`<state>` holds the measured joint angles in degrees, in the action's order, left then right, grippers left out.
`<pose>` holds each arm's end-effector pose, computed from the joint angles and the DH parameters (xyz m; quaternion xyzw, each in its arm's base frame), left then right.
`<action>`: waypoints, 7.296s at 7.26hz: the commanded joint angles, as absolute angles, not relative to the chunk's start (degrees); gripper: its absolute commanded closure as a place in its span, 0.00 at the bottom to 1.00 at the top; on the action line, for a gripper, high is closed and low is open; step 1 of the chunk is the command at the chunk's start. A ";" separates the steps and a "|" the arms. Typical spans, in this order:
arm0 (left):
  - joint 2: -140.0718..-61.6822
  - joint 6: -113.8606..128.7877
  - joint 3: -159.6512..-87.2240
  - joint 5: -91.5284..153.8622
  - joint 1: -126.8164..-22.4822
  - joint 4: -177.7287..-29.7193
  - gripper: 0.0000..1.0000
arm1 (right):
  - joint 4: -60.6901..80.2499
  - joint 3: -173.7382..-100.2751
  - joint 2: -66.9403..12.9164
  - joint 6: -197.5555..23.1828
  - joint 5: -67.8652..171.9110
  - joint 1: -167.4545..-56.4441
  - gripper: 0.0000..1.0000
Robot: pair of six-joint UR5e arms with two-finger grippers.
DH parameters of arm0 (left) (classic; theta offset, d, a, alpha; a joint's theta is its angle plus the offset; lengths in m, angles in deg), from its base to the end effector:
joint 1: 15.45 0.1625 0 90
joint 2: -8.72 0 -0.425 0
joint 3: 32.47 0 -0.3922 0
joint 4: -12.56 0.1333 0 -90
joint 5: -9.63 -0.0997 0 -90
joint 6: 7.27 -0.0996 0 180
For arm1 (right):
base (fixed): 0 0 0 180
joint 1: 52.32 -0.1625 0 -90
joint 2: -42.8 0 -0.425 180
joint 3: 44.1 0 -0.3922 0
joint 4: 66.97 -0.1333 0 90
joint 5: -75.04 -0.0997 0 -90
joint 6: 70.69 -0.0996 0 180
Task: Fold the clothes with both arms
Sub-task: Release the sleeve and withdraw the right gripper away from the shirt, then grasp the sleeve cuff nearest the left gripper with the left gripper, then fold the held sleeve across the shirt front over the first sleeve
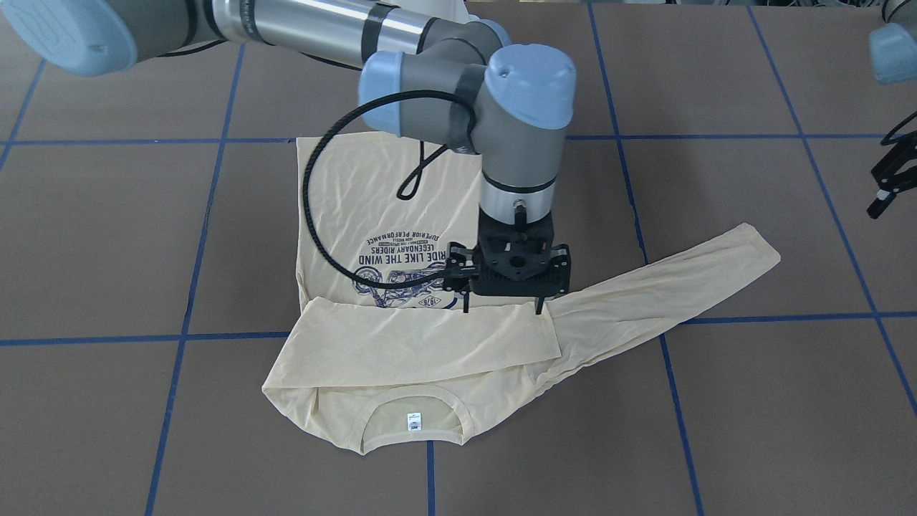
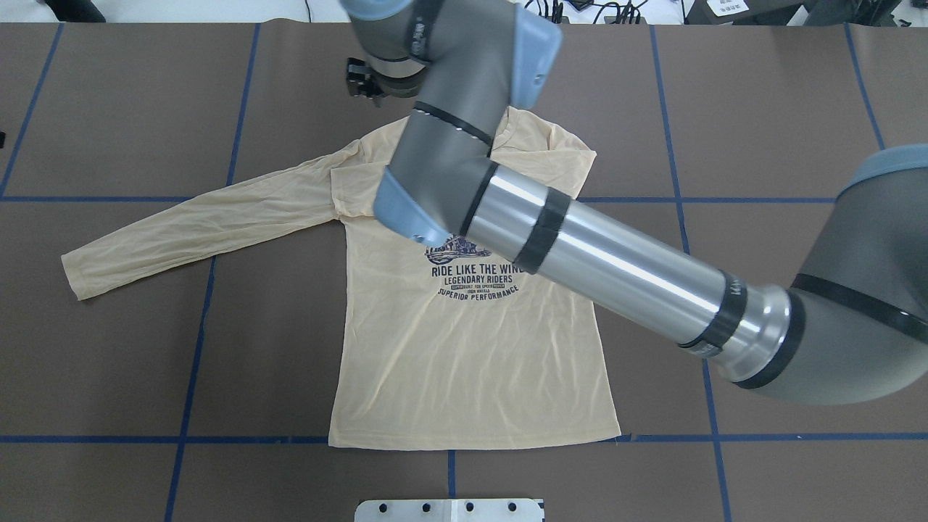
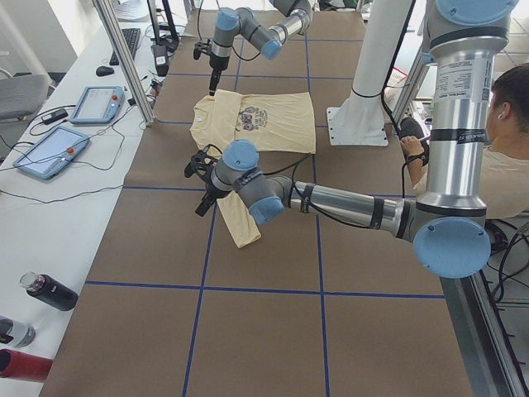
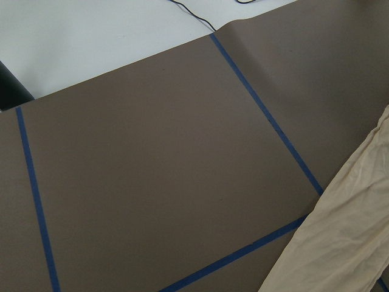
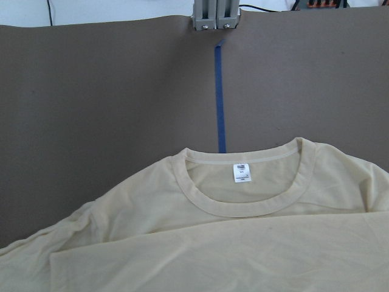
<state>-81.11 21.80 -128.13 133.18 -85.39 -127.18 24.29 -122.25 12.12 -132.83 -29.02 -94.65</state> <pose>0.1029 -0.5098 0.5154 0.2973 0.4171 0.0667 0.8563 -0.4953 -0.5988 0.0852 0.1318 -0.3834 0.0673 0.9117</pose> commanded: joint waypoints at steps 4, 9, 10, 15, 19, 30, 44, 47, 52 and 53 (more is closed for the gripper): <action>-76.11 29.81 -115.90 123.20 -77.07 -144.55 0.01 | 26.90 -158.67 -27.81 -106.58 -42.01 -108.72 0.00; -76.01 41.07 -112.28 117.13 -68.98 -148.46 0.29 | 23.56 -163.19 -36.83 -102.50 -43.43 -111.03 0.00; -76.36 40.99 -111.58 117.21 -68.98 -148.46 0.29 | 23.56 -163.19 -36.83 -102.41 -43.43 -111.03 0.00; -76.62 41.07 -111.39 117.30 -67.05 -148.55 0.39 | 23.65 -163.10 -36.75 -102.50 -43.43 -111.12 0.00; -76.54 40.90 -111.57 117.30 -66.52 -149.16 0.49 | 23.65 -163.10 -36.66 -102.50 -43.43 -111.20 0.00; -77.49 40.55 -118.75 124.33 -68.09 -141.66 1.00 | 23.65 -162.84 -36.48 -102.50 -43.43 -111.12 0.00; -146.65 64.52 -104.65 123.55 -57.48 -85.53 1.00 | 23.56 -162.58 -36.13 -103.12 -43.17 -111.56 0.00; -150.25 72.24 -93.51 117.76 -52.03 -95.69 1.00 | 23.65 -162.58 -36.13 -103.20 -43.17 -111.56 0.00; -156.16 92.00 -80.64 109.05 -47.98 -108.89 0.66 | 23.56 -162.49 -35.95 -103.29 -43.17 -111.47 0.00; -157.30 96.49 -79.76 107.65 -47.19 -109.26 0.31 | 23.65 -162.49 -35.95 -103.29 -43.17 -111.47 0.00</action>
